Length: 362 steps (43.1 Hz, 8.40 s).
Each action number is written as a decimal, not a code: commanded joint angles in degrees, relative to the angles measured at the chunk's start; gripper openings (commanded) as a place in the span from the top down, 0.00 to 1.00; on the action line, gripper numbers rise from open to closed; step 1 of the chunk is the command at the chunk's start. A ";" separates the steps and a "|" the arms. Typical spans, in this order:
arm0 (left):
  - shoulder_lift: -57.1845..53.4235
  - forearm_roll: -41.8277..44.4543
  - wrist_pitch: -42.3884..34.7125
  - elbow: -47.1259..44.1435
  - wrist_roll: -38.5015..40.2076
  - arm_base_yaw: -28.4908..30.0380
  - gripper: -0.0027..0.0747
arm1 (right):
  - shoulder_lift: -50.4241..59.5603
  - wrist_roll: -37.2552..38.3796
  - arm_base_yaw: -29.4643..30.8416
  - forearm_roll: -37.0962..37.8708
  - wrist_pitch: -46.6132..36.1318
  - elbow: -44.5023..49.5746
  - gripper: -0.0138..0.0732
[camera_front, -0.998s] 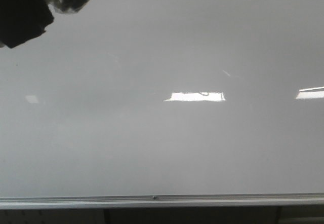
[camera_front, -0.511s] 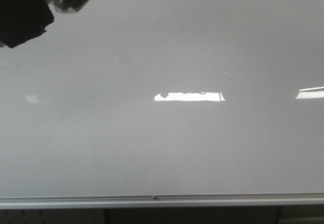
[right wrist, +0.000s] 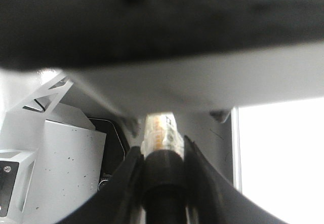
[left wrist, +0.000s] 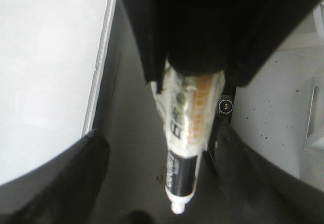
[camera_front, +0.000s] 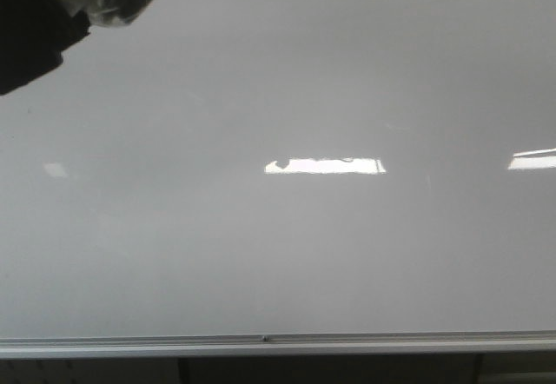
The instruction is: Write number 2 on whiteboard
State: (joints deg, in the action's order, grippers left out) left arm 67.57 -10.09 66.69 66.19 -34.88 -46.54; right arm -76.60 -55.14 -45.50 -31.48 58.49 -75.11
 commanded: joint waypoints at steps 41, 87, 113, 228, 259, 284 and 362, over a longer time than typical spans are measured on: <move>-20.12 -19.10 -10.05 -13.25 8.27 35.78 0.31 | 29.72 32.44 30.38 6.08 -14.33 23.61 0.80; -20.00 -19.23 -10.16 -13.25 8.27 35.78 0.47 | 12.88 32.05 24.45 11.19 -82.46 44.65 0.80; -20.00 -19.23 -10.25 -13.25 8.27 35.78 0.47 | 2.46 32.05 24.58 12.53 -85.82 38.58 0.80; 9.06 -15.73 -6.96 5.35 -12.83 -7.20 0.28 | 20.84 4.95 10.22 -4.00 0.28 21.94 0.80; 11.92 -14.12 -6.88 5.86 -12.83 -7.20 0.88 | 20.84 4.95 10.22 -4.00 0.15 21.94 0.80; 11.70 -8.31 -3.85 5.96 -8.64 -7.06 0.99 | 25.14 16.65 15.40 8.42 2.37 18.78 0.14; 20.90 16.30 -89.48 -24.67 44.47 43.69 0.99 | 33.90 32.25 23.60 24.86 1.22 18.86 0.14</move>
State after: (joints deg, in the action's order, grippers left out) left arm 89.17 6.68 -16.86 40.16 8.86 -2.90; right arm -42.76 -23.12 -22.32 -6.63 62.76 -54.44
